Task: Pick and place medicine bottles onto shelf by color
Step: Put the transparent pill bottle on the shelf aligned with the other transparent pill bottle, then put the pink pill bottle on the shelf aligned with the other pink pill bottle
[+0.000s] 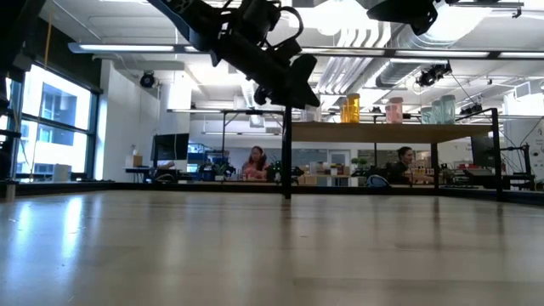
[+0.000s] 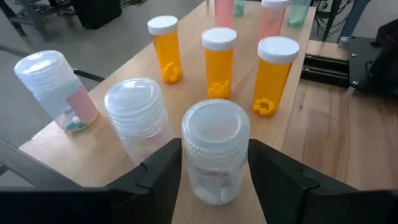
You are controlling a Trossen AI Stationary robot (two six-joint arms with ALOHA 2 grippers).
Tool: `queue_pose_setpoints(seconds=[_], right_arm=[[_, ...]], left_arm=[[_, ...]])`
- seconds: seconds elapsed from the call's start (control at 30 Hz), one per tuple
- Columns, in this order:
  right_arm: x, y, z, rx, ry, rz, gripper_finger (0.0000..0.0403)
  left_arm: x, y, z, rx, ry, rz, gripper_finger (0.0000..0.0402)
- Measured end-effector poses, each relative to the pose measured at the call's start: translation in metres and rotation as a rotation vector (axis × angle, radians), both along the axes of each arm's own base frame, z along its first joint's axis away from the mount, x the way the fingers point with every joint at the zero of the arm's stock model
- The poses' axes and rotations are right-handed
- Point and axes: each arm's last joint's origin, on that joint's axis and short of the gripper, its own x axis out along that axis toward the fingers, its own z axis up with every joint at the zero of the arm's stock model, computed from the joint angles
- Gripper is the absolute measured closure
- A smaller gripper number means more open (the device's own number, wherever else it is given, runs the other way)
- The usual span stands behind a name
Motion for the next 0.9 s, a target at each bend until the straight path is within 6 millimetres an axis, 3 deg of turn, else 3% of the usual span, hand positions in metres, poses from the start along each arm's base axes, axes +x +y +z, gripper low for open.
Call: queue_pose_setpoints(seconds=[0.4, 0.7, 0.9], right_arm=[[0.0, 0.0, -0.001, -0.006, 0.014, 0.0, 0.0167], [-0.002, -0.001, -0.004, 0.008, 0.043, -0.009, 0.0167], [-0.004, 0.0, -0.009, 0.058, 0.092, -0.014, 0.0167]], left_arm=[[0.0, 0.0, 0.005, 0.01, -0.024, 0.001, 0.0191], [-0.015, -0.007, 0.044, 0.04, -0.109, 0.003, 0.019], [-0.033, -0.026, 0.071, 0.031, -0.086, -0.024, 0.019]])
